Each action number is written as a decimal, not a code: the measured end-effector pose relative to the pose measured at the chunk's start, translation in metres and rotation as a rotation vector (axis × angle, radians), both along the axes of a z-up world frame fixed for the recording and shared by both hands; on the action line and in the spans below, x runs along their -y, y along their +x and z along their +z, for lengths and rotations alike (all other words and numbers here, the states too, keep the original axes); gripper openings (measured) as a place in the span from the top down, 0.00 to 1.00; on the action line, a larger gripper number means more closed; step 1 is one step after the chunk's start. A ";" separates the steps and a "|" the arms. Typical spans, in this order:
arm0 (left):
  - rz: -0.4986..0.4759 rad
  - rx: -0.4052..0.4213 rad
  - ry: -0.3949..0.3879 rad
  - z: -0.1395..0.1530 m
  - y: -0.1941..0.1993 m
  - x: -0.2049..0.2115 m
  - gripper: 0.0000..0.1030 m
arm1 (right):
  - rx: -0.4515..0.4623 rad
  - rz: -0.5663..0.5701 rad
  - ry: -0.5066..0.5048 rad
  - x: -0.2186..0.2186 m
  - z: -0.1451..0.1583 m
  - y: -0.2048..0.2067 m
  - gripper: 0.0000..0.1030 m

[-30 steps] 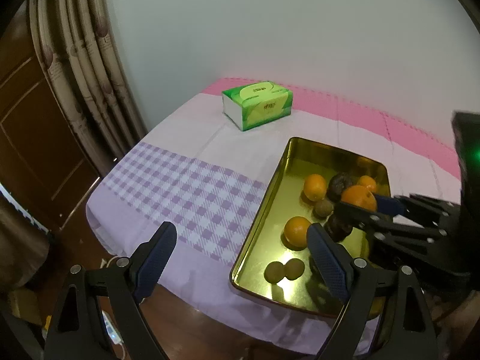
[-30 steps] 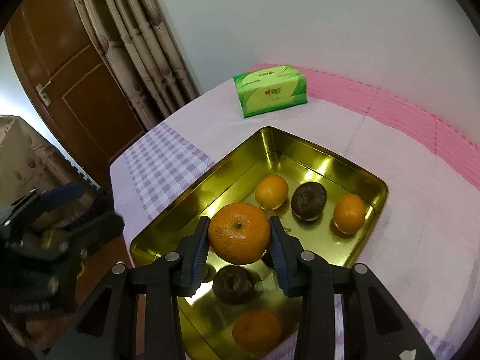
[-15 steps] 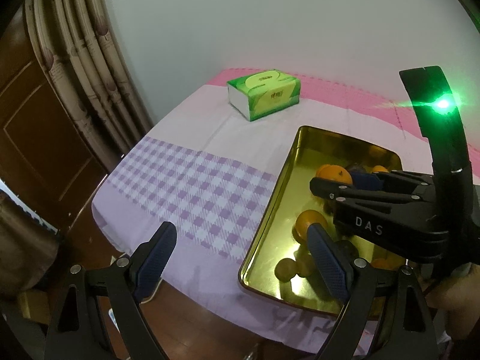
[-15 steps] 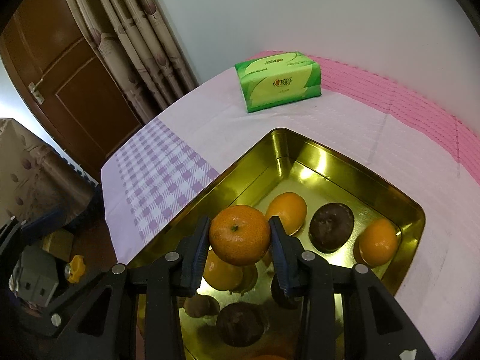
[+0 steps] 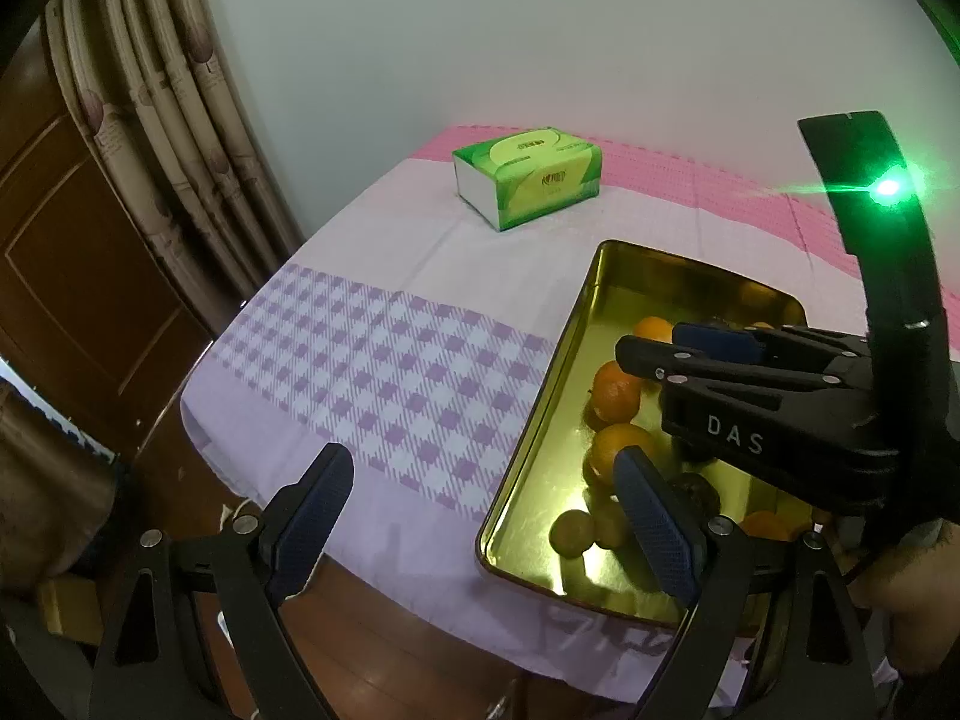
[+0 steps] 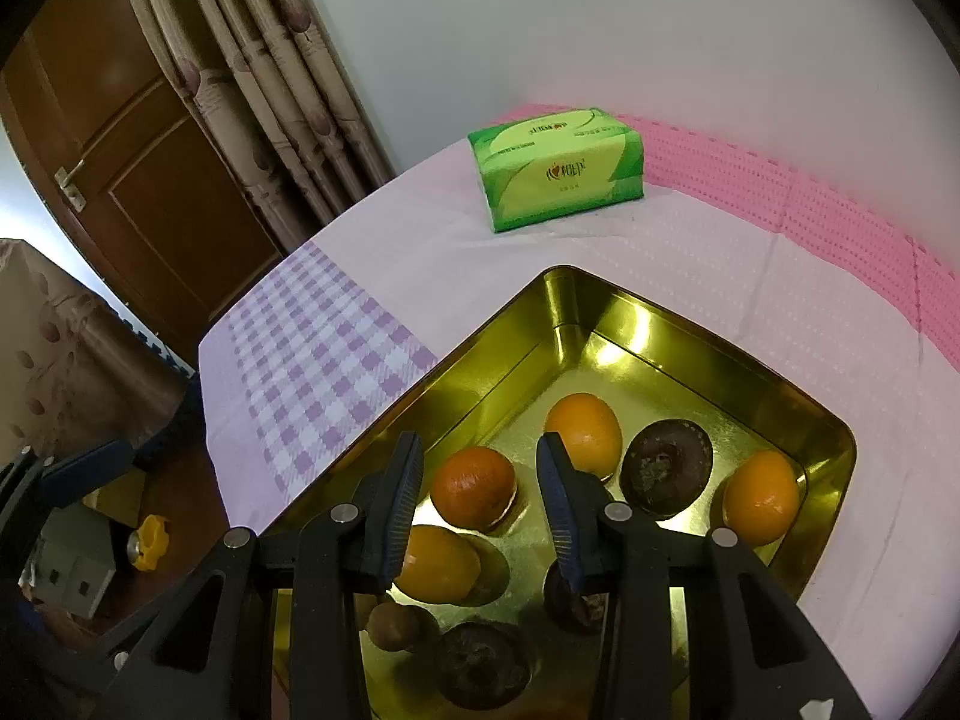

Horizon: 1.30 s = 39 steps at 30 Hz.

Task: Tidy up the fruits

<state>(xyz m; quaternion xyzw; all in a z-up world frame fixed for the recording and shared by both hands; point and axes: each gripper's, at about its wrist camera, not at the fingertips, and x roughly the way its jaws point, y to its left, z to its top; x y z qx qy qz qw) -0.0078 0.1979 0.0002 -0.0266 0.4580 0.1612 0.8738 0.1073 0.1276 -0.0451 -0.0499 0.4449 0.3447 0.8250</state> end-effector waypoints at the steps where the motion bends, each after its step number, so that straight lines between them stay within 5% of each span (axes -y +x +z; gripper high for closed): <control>1: 0.001 -0.001 0.001 0.000 0.000 0.000 0.14 | 0.003 0.000 0.001 0.001 0.001 -0.001 0.63; 11: -0.008 0.012 -0.037 0.000 -0.002 -0.003 0.14 | 0.081 -0.041 0.036 0.030 0.022 -0.026 0.49; 16: -0.025 0.043 -0.035 0.006 -0.005 0.001 0.14 | 0.212 -0.065 0.000 0.049 0.041 -0.056 0.45; 22: -0.042 0.106 0.008 0.020 -0.011 0.012 0.14 | 0.391 -0.122 -0.026 0.079 0.065 -0.096 0.26; 27: -0.028 0.215 0.062 0.050 -0.030 0.021 0.12 | 0.479 -0.152 -0.058 0.100 0.081 -0.120 0.20; 29: -0.029 0.262 0.070 0.068 -0.039 0.025 0.01 | 0.491 -0.167 -0.057 0.110 0.087 -0.127 0.20; 34: -0.026 0.417 0.109 0.110 -0.068 0.034 0.00 | 0.513 -0.206 -0.044 0.133 0.101 -0.138 0.18; 39: -0.028 0.413 0.161 0.128 -0.074 0.044 0.00 | 0.529 -0.222 -0.021 0.145 0.110 -0.148 0.16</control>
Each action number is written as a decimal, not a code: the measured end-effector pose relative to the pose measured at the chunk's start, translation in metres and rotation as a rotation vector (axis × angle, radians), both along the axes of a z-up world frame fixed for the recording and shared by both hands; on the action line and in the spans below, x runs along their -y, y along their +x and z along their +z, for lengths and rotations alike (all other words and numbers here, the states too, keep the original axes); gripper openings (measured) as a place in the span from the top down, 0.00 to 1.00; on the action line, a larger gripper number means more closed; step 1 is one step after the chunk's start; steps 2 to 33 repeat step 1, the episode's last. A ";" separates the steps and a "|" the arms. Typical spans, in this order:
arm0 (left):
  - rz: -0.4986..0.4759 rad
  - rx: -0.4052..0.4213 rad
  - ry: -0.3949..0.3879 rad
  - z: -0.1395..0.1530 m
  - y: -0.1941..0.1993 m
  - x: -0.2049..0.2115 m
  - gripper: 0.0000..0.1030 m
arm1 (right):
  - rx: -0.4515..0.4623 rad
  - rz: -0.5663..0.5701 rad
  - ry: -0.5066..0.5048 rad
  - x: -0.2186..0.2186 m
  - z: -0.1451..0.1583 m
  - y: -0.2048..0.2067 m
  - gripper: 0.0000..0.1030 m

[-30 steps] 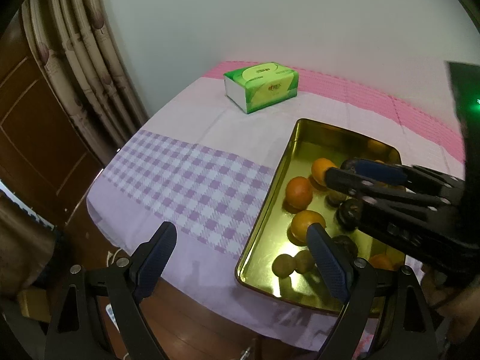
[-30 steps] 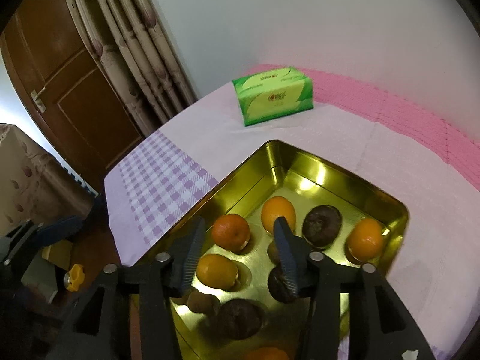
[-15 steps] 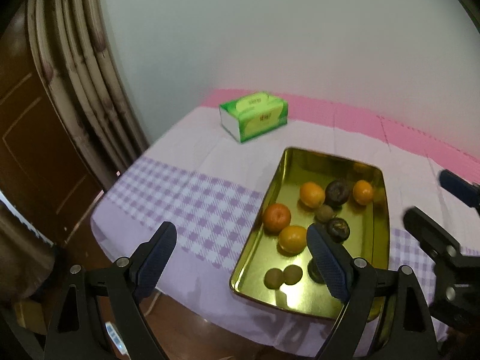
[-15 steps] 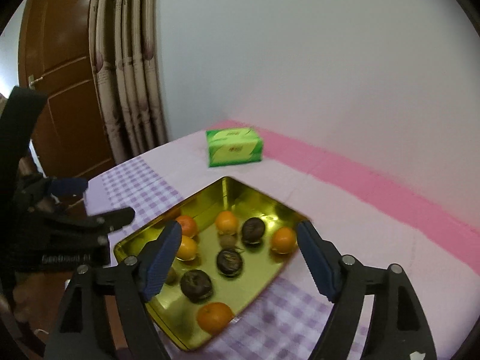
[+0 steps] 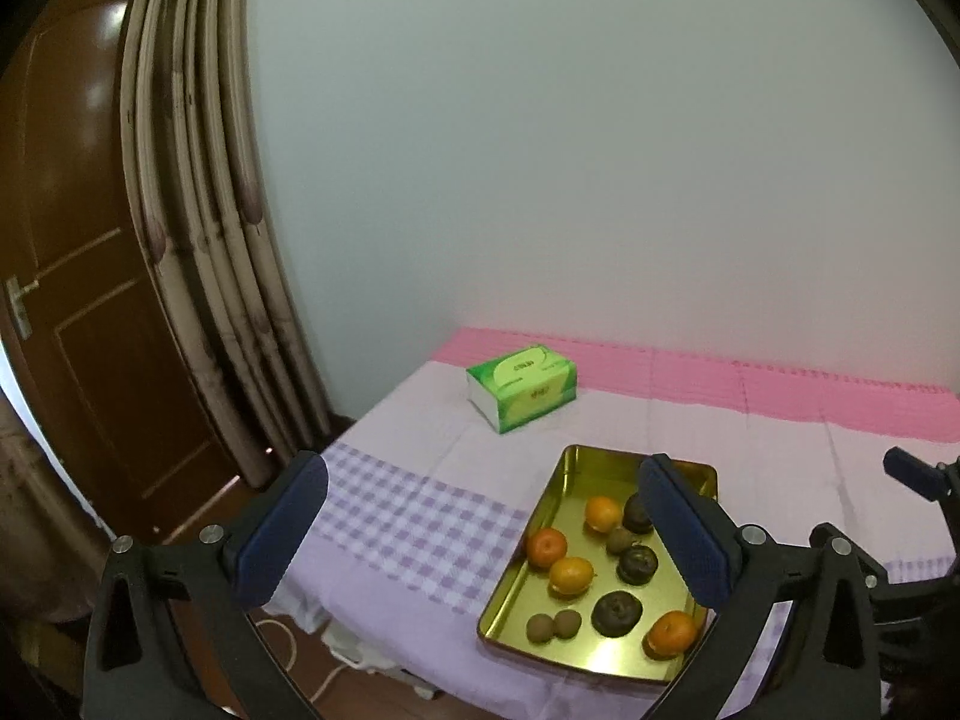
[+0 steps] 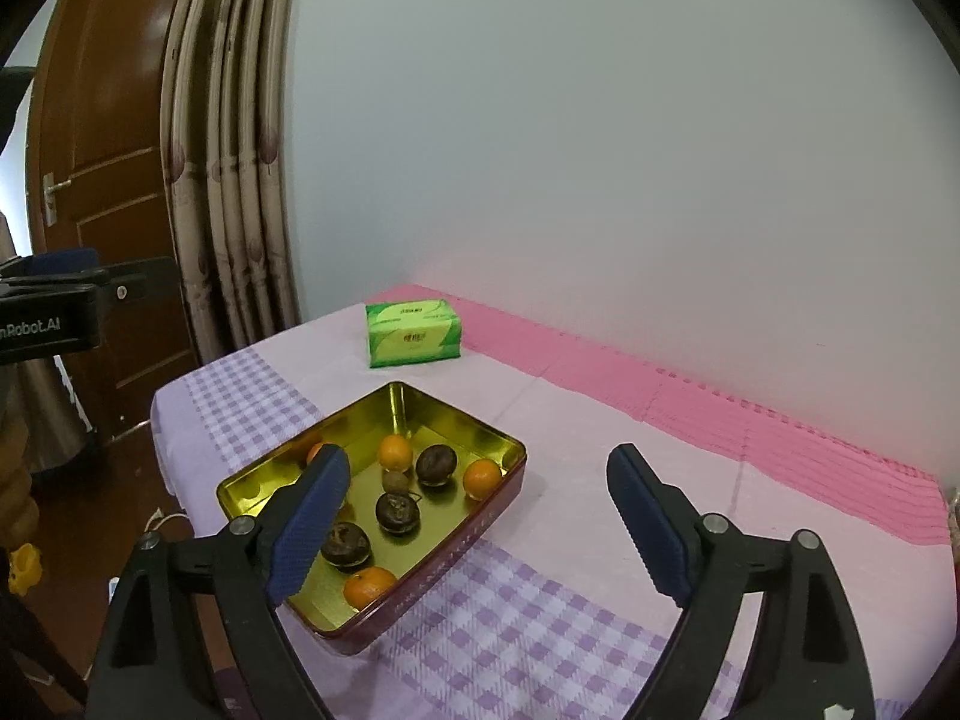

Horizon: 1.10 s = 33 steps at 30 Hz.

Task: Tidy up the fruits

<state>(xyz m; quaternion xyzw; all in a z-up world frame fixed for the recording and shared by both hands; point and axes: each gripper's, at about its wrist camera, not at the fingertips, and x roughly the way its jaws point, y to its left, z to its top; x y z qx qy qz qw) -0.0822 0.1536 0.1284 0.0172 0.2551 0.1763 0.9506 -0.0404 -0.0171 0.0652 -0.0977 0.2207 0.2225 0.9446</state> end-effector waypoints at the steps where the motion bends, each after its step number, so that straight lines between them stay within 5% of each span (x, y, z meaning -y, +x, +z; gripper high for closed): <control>1: -0.003 -0.004 0.007 0.002 0.000 0.002 0.00 | 0.005 0.001 0.002 0.001 0.002 -0.002 0.16; 33: -0.003 -0.004 0.007 0.002 0.000 0.002 0.00 | 0.005 0.001 0.002 0.001 0.002 -0.002 0.16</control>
